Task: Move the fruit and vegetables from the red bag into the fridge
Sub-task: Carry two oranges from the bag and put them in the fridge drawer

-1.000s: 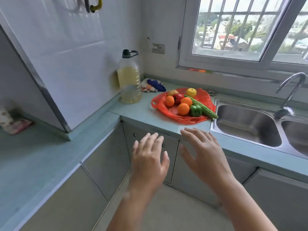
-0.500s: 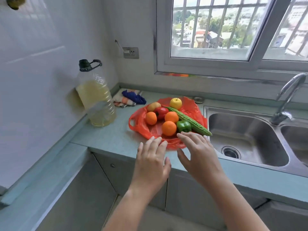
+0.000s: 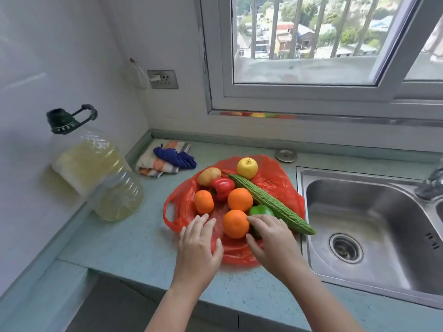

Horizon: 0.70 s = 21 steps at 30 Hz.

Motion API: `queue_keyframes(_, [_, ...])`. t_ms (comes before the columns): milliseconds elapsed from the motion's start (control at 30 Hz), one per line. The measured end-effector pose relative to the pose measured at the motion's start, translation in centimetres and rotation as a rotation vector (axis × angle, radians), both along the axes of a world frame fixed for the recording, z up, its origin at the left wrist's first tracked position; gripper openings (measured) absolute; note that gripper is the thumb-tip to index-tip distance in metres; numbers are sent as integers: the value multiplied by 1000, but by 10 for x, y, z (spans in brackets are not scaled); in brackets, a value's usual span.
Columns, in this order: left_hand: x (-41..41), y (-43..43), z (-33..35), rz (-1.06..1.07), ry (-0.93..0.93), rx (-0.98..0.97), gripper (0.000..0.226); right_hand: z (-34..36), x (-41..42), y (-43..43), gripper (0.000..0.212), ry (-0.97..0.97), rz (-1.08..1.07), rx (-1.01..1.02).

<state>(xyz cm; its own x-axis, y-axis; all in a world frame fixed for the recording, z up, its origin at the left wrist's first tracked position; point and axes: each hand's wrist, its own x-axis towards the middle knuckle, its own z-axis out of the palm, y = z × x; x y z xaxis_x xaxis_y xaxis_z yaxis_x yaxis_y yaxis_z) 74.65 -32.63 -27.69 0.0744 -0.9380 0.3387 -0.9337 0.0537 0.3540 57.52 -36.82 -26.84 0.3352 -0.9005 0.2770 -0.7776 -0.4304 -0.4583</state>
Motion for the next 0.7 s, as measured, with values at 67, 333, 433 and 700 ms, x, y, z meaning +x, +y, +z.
queue_keyframes(67, [9,-14,-8,5,29,29,43,-10,6,-11,39,-22,-14,43])
queue_keyframes(333, [40,-71,-36,-38,119,136,46,-32,35,-40,39,-40,-162,148])
queue_keyframes(433, [54,-93,-45,-70,114,159,47,-38,50,-50,37,-39,-224,192])
queue_keyframes(700, [78,-141,-68,-194,57,204,59,-53,81,-76,30,-92,-494,233])
